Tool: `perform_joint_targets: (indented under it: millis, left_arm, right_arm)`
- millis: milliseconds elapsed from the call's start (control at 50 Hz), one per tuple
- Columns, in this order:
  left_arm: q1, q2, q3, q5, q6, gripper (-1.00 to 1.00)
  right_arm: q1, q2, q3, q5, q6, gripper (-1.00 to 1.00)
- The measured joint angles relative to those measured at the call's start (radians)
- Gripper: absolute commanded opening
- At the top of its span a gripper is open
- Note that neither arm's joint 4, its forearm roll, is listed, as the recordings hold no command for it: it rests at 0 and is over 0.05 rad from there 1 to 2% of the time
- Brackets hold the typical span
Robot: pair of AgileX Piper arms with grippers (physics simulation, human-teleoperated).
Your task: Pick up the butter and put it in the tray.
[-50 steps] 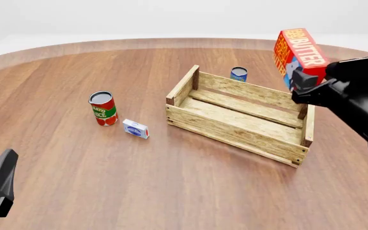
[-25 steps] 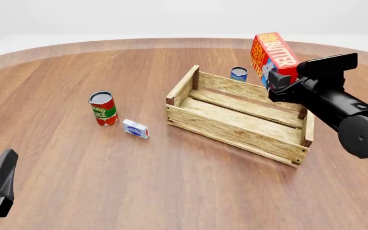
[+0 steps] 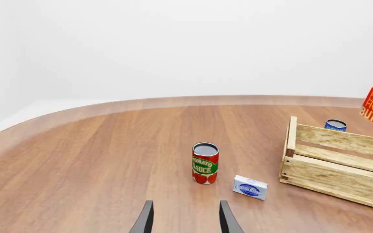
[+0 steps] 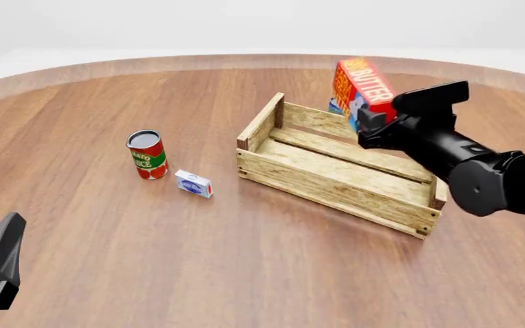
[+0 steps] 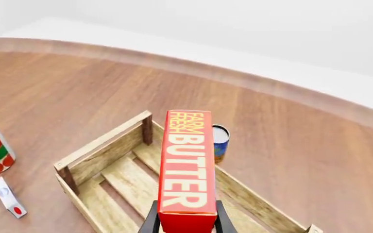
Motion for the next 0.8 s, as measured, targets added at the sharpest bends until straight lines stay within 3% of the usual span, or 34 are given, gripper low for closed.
perform_joint_targets:
  millis: [800]
  left_arm:
    - [0.000, 0.000, 0.000, 0.000, 0.000, 1.00]
  right_arm:
    - [0.027, 0.157, -0.049, -0.047, 0.020, -1.00]
